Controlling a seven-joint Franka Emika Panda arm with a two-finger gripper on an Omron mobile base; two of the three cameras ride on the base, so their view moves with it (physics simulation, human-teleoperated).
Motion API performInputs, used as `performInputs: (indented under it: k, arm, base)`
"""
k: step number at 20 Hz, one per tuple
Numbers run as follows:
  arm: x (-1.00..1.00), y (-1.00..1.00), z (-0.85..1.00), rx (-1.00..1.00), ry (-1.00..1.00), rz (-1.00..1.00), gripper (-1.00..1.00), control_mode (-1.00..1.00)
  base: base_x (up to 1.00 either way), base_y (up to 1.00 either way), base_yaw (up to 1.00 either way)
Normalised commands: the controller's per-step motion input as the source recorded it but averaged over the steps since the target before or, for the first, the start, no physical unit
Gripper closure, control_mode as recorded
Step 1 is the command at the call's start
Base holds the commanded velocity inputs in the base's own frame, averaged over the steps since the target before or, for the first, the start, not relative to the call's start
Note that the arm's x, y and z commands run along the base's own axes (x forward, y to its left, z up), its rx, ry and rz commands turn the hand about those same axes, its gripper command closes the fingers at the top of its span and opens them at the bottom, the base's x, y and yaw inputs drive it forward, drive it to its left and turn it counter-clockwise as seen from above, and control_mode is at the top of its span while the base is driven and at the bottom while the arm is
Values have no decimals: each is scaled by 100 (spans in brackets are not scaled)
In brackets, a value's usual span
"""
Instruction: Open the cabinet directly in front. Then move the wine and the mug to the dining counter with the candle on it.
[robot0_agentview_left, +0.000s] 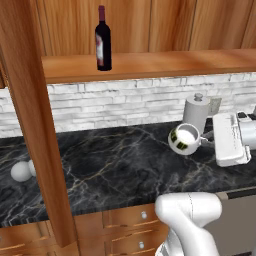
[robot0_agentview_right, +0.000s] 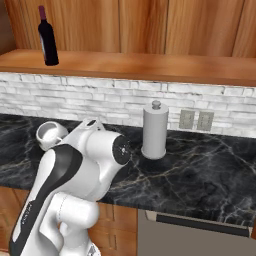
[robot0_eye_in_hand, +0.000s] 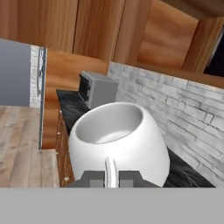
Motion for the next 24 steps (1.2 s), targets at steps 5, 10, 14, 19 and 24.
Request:
performInputs:
  k: [5, 10, 14, 19, 24]
  arm:
    - [-2, 0, 0, 1, 0, 0, 100, 100]
    - [0, 0, 0, 0, 0, 0, 100, 100]
    - [0, 0, 0, 0, 0, 0, 100, 100]
    - [0, 0, 0, 0, 0, 0, 100, 100]
    - [0, 0, 0, 0, 0, 0, 100, 100]
  base:
    - [-6, 0, 0]
    - [-90, 1, 20]
    - [-100, 0, 33]
    - [-54, 0, 82]
    - [-20, 0, 94]
